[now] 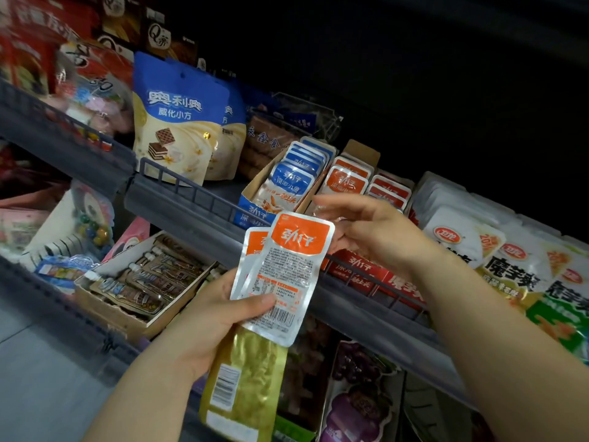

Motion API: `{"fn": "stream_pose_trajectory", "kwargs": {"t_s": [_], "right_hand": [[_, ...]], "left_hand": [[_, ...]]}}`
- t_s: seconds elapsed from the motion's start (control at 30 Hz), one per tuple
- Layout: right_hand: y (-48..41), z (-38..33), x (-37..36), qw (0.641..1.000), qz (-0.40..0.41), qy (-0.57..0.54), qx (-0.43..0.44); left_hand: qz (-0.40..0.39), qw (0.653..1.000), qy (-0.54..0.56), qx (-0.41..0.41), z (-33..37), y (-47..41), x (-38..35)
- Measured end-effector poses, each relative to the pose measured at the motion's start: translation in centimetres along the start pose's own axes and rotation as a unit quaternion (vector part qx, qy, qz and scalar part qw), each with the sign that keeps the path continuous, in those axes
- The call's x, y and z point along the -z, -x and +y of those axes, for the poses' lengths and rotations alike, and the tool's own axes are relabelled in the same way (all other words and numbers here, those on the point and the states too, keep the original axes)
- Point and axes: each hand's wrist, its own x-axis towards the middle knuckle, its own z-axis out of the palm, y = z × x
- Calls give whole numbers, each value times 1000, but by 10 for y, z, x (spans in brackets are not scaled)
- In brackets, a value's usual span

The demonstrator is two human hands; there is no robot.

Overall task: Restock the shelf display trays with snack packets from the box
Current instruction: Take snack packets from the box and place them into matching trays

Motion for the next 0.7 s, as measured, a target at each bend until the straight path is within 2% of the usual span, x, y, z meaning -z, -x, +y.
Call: {"fn": "stream_pose_trajectory", "kwargs": {"t_s": [0.13, 0.23, 0.4, 0.5, 0.57, 0.7], "right_hand": [[4, 2, -5, 993, -47, 107, 32], [3, 2, -5, 988, -20, 145, 59], [4, -7, 9, 966, 3, 254, 53], [4, -16, 14, 961, 14, 271, 48], [5, -24, 20, 965, 51, 254, 45], [2, -39, 31, 953, 191, 231, 36]], "left_hand": [[-17, 1000, -2, 18, -2, -1, -1], [4, 1000, 14, 20, -4, -3, -2], [39, 997, 59, -1, -3, -6, -3], [62, 995, 72, -8, -5, -7, 0], [89, 993, 73, -5, -5, -7, 5], [132, 991, -16, -28, -6, -7, 8]]}}
